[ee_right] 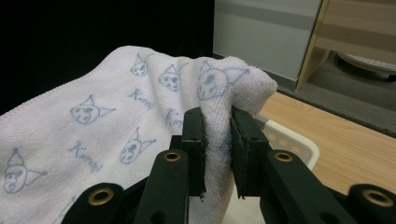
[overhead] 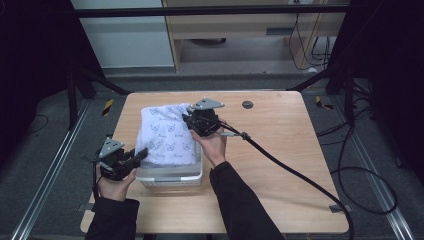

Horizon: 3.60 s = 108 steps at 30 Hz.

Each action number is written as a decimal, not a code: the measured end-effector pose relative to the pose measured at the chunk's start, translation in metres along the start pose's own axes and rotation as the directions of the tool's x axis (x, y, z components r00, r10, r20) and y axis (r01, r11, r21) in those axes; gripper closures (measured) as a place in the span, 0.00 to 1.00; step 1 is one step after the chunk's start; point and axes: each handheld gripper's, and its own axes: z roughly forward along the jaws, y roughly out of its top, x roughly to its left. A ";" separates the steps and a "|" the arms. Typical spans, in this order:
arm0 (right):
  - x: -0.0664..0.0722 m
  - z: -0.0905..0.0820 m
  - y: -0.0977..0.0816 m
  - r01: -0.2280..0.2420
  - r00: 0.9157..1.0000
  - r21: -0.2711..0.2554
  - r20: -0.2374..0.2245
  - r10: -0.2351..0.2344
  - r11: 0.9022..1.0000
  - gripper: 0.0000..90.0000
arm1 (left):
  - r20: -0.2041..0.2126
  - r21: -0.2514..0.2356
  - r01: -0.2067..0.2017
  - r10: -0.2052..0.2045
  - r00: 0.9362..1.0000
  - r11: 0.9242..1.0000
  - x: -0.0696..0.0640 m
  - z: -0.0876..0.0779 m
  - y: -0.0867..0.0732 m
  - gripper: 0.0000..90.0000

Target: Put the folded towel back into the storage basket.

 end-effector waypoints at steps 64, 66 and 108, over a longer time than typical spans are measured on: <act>-0.008 0.048 -0.057 0.003 0.999 0.215 0.039 -0.012 0.977 0.75 | -0.077 0.155 -0.019 0.031 0.997 0.988 0.002 0.045 -0.027 0.68; -0.008 0.047 -0.057 0.025 0.998 0.215 0.053 -0.037 0.976 0.71 | -0.078 0.136 -0.011 0.022 0.997 0.991 0.003 0.042 -0.026 0.66; -0.054 -0.115 -0.095 -0.001 0.997 0.113 0.072 -0.007 0.994 0.19 | -0.037 -0.020 -0.071 0.071 0.997 0.997 0.015 0.009 -0.028 0.35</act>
